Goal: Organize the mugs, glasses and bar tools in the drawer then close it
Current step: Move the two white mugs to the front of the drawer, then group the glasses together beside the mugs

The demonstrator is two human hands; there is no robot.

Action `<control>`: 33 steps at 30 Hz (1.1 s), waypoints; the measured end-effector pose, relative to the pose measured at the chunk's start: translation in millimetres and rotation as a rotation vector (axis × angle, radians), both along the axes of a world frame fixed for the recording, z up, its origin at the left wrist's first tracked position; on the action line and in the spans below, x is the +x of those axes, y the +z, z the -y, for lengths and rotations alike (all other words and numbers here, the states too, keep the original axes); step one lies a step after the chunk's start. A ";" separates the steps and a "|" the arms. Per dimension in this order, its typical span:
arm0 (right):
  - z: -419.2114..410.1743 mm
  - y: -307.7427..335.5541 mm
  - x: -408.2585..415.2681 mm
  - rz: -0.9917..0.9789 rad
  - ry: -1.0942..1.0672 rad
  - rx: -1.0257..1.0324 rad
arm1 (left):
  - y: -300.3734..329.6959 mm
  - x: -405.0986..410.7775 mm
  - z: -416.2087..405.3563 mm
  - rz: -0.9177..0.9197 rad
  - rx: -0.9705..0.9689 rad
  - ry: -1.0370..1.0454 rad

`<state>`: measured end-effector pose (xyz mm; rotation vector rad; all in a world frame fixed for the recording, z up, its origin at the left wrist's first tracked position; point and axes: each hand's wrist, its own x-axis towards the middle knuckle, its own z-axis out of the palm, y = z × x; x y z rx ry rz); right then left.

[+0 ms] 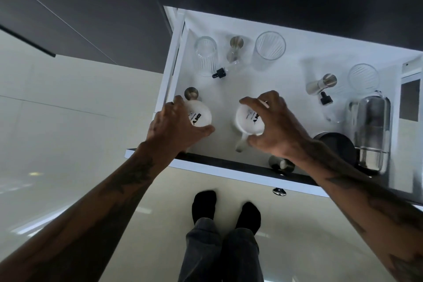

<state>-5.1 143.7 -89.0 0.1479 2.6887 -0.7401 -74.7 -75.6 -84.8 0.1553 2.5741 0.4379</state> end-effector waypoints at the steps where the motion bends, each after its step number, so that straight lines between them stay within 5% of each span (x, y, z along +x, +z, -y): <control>1: 8.8 0.1 -0.9 -0.003 0.006 -0.012 | -0.6 -0.1 0.7 0.005 -0.003 0.012; 16: 37.9 -1.3 5.9 -0.002 -0.002 -0.069 | 19.2 -3.9 -5.0 0.051 -0.062 0.031; 18: 23.3 7.7 -5.4 0.028 -0.064 -0.116 | 34.7 -22.3 -5.3 -0.071 -0.089 -0.041; 22: -19.1 21.1 -56.5 -0.216 -0.452 -0.035 | 45.3 -75.5 -24.8 -0.287 0.040 -0.163; 33: -22.1 -6.4 -130.5 -0.088 -0.565 0.191 | -5.6 -130.3 -68.0 -0.208 -0.040 -0.302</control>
